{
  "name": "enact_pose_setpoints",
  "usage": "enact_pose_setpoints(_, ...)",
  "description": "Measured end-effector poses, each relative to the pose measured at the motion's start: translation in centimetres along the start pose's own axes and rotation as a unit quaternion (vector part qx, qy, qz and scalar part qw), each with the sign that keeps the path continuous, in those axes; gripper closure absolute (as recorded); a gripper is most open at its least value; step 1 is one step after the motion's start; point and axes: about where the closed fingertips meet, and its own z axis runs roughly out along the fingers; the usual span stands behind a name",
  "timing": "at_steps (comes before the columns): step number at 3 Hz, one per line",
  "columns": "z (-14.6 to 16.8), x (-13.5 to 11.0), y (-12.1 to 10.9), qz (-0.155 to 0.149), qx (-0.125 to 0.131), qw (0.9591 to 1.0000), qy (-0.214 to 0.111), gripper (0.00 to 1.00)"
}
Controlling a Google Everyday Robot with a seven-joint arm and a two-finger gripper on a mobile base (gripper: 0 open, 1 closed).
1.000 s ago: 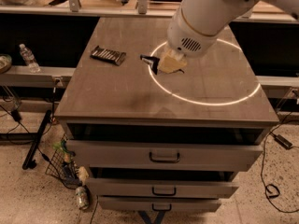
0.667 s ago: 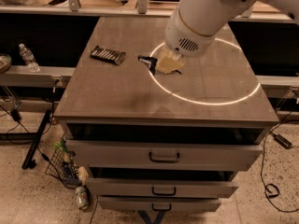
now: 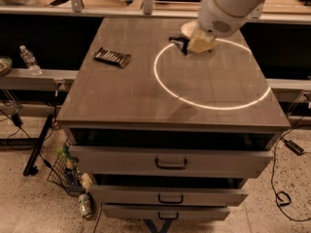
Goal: Move rxbar blueberry near paper bowl
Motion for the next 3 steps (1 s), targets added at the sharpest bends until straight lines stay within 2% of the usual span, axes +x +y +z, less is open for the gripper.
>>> enact_pose_setpoints(1,0.1,3.2,-5.0,-0.007,0.035,0.9992,0.017,1.0)
enact_pose_setpoints(2,2.2,6.4,-9.4,-0.009,0.048,0.9976,0.05,1.0)
enact_pose_setpoints(3,4.7,10.0,-12.6,0.002,0.052,0.9956,0.078,1.0)
